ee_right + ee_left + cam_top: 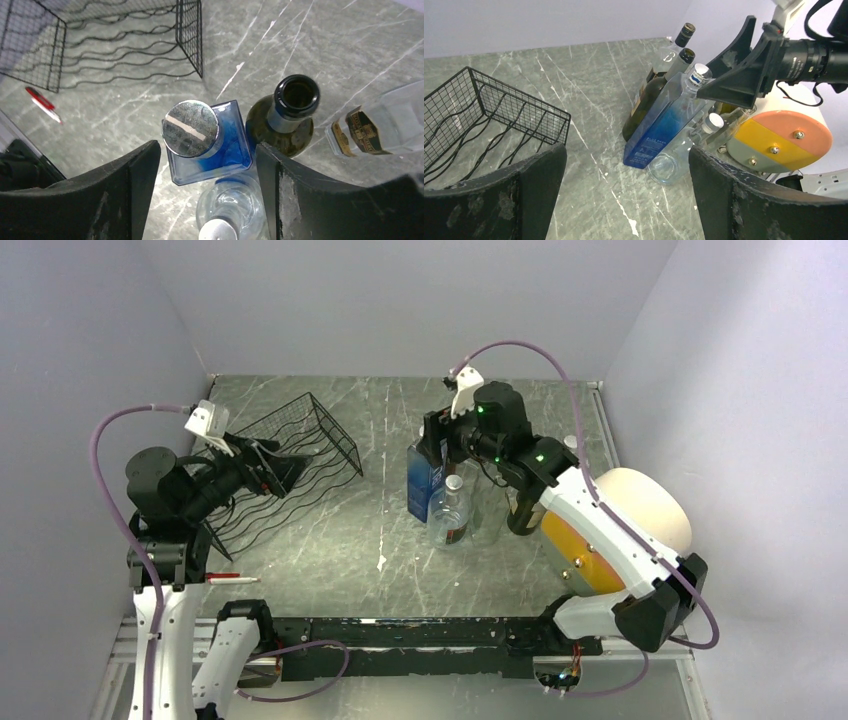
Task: Put the wine bottle on the wine rack
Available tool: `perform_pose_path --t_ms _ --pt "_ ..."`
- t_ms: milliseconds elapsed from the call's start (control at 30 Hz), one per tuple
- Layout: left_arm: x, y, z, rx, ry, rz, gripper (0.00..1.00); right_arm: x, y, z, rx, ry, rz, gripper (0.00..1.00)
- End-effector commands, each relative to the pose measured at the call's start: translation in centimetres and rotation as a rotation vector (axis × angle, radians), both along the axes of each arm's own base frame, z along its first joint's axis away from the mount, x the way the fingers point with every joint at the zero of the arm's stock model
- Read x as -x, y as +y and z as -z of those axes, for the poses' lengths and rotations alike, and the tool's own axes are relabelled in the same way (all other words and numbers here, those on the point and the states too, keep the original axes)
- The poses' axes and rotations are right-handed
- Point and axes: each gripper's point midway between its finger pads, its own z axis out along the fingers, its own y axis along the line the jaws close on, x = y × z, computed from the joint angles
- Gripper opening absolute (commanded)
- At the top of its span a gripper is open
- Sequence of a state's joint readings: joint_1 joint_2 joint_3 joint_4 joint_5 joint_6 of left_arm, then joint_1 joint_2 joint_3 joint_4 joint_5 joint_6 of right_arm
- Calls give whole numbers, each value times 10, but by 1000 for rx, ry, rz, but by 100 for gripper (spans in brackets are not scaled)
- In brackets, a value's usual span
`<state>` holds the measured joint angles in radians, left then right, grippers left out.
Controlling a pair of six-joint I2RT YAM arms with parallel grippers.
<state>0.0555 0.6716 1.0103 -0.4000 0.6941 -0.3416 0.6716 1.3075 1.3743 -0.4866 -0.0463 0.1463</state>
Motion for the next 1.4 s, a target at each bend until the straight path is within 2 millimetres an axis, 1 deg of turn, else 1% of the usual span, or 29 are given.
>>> perform_pose_path --t_ms 0,67,100,200,233,467,633,767,900,967,1067,1200,1267,1367 --pt "-1 -1 -8 9 -51 6 96 6 13 8 17 -22 -84 71" --pt "-4 0 -6 10 -43 2 95 7 13 11 21 -23 -85 71" --pt "-5 0 -5 10 -39 1 94 7 13 13 23 -26 -82 72" --pt "-7 -1 -1 11 -28 5 94 4 11 20 37 -28 -63 82" --pt "-7 -1 0 11 -27 4 94 3 10 22 45 -27 -57 83" --pt "-7 1 6 11 -17 -12 94 -2 14 38 114 -35 -92 83" --pt "-9 0 9 12 -9 -3 95 2 22 45 143 -72 -176 78" --pt "-12 0 13 11 1 -2 94 0 24 48 164 -103 -197 71" --pt "-14 -2 20 6 4 19 92 0 26 49 170 -120 -216 55" --pt "-16 -3 24 0 10 23 92 -1 30 44 159 -134 -225 45" --pt "-19 -6 27 -3 9 37 92 -3 36 27 114 -173 -228 37" --pt "-23 -5 28 11 -19 20 91 -6 45 -12 9 -240 -215 31" --pt "-23 -6 28 48 -26 18 92 -8 48 -32 -54 -267 -197 28" --pt "-26 -6 28 66 -59 17 93 -6 51 -57 -145 -292 -183 24"
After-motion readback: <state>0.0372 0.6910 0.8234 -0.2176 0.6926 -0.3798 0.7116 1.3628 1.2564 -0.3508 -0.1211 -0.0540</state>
